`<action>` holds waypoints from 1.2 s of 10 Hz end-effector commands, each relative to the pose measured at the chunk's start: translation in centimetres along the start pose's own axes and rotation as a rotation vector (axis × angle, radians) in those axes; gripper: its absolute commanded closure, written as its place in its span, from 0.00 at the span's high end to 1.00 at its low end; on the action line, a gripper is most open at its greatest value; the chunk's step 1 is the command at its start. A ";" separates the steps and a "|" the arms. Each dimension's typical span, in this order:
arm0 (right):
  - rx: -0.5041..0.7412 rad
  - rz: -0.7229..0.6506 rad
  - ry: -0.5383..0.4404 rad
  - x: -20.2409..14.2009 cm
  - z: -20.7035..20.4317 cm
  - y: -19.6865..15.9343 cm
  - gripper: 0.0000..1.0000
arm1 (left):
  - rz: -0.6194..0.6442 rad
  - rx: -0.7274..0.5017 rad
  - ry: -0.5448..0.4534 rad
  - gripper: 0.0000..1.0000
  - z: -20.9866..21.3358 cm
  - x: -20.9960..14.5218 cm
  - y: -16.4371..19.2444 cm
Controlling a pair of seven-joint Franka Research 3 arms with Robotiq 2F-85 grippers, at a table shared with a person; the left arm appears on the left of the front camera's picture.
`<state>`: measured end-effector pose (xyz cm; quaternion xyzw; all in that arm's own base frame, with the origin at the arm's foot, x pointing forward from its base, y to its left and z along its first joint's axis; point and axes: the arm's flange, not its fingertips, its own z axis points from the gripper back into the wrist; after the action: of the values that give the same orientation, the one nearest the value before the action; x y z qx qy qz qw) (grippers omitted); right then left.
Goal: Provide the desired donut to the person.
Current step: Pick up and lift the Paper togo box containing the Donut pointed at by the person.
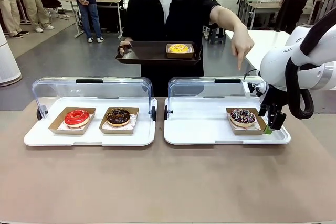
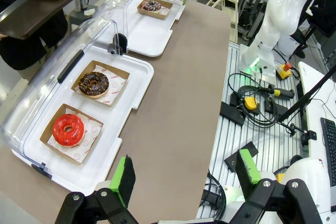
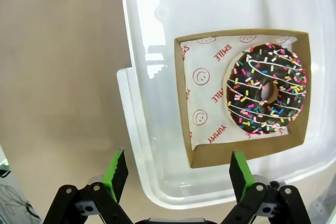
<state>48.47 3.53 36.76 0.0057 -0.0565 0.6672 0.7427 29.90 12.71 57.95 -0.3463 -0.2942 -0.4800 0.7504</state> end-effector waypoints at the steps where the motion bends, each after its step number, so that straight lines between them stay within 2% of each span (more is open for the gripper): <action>1: -0.005 0.003 -0.001 -0.3 -0.2 -0.1 1.00 | -0.017 -0.002 -0.014 1.00 0.1 0.0 0.0; 12: -0.012 -0.017 0.002 -0.7 -3.6 -2.4 1.00 | -0.017 -0.002 -0.014 1.00 0.1 0.0 0.0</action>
<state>50.36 2.91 33.36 0.0040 -0.0500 0.6628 0.7471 29.90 12.71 57.95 -0.3462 -0.2942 -0.4800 0.7504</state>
